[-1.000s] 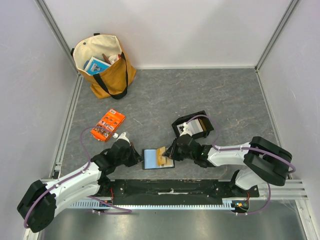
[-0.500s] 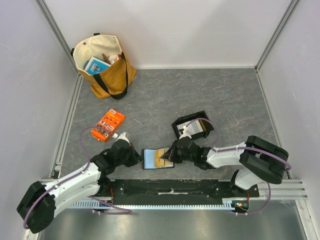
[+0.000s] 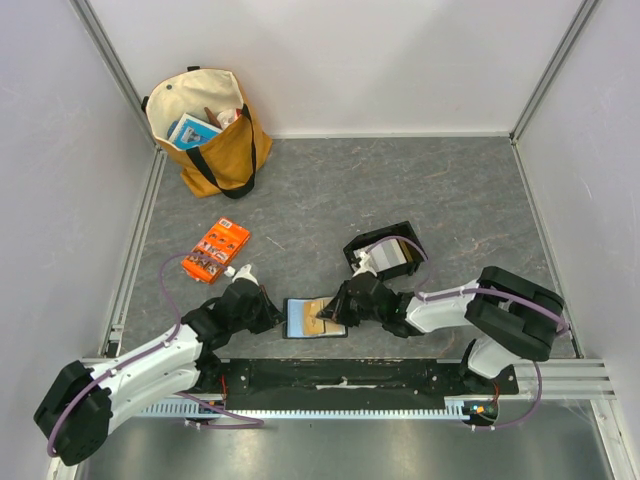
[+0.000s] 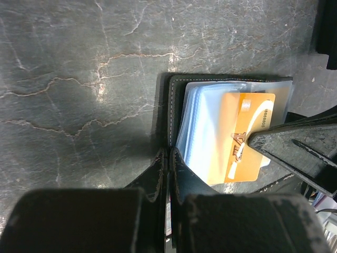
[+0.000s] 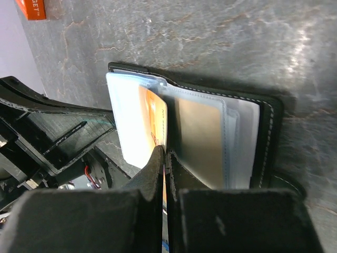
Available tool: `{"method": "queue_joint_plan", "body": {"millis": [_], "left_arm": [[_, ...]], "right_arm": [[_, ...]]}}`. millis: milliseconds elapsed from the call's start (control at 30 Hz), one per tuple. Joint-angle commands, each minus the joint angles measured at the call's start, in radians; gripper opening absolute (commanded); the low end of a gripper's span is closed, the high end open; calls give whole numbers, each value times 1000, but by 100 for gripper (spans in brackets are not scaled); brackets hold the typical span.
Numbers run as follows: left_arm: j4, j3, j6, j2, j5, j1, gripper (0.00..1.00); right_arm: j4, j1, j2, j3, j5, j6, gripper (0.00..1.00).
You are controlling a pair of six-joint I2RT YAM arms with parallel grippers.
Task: Put the credit cards into the card holder
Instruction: Insert the credit card into the card holder.
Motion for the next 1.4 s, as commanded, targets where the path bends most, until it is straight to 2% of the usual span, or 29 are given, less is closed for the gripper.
{"method": "queue_joint_plan", "body": {"millis": [0,267,400,500,633,800,867,1133,1367], "left_arm": [[10,8,5,14,-16,-3,2],[15,5,-1,8,-19,-3,2],[15,5,1,11,-20,-3,2],[13,4,-1,8,-22,-4,2],[12,2,1,5,-24,-3,2],[12,4,4,4,-20,-3,2],[13,2,4,2,-19,-3,2],[22,-1,5,4,-13,-4,2],[24,2,2,-3,-11,-3,2]], "right_arm": [[-24,17,71,48,-39,-30,0],[-21,36,152,115,-65,-27,0],[-133,36,117,126,-16,-47,12],[-229,37,42,125,67,-73,29],[-317,37,-18,135,145,-99,35],[-309,37,-24,148,130,-122,36],[-250,36,-12,143,99,-127,36],[-184,60,103,226,16,-151,35],[-284,83,105,296,74,-208,24]]}}
